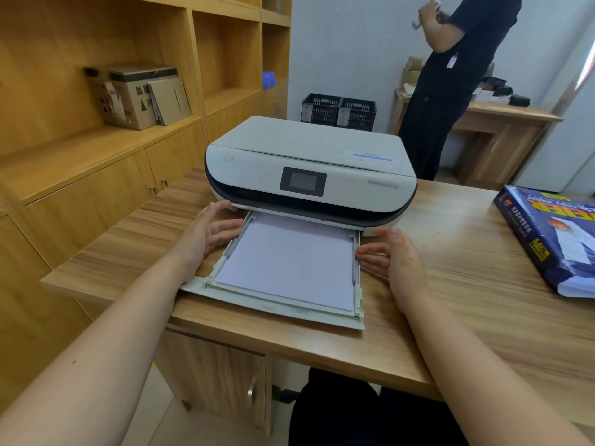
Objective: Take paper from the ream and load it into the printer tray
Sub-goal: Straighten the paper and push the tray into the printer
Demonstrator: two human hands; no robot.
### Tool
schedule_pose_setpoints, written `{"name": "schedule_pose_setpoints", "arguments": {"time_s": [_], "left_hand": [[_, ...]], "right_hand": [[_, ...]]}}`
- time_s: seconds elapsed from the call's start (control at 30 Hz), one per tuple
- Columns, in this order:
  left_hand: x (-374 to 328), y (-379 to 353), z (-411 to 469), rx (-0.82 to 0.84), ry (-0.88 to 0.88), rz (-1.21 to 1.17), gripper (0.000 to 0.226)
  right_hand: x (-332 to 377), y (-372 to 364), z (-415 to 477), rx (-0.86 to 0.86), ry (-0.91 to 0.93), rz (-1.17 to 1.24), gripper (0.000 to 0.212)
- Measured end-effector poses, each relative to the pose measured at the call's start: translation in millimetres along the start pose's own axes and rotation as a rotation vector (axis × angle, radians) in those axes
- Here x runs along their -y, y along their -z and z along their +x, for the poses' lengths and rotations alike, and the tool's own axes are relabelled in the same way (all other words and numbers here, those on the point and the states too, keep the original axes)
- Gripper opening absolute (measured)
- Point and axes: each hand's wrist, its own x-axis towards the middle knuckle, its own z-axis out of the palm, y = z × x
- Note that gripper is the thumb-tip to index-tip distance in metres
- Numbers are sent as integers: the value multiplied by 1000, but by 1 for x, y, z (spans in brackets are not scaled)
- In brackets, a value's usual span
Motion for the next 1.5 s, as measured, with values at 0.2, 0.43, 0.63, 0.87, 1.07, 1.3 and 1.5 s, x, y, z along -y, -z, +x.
{"name": "schedule_pose_setpoints", "arguments": {"time_s": [0.2, 0.43, 0.63, 0.87, 1.07, 1.3, 1.5], "left_hand": [[-3, -1, -3, 14, -8, 43, 53], [-23, 6, -2, 77, 132, -14, 54], [-44, 3, -25, 36, 53, 85, 43], [-22, -24, -70, 265, -359, 848, 58], [0, -40, -98, 279, -570, 1422, 77], [0, -48, -95, 320, -507, 1561, 92], [2, -47, -84, 337, -521, 1551, 93]], "right_hand": [[-4, 1, 2, 33, 14, -39, 24], [4, 0, 3, -13, -13, -53, 15], [13, -12, -5, 116, 130, -422, 32], [16, -32, -41, 491, 495, -1078, 75], [11, -34, -64, 578, 510, -1172, 83], [10, -40, -69, 598, 580, -1282, 89], [10, -42, -64, 589, 587, -1294, 88]]}}
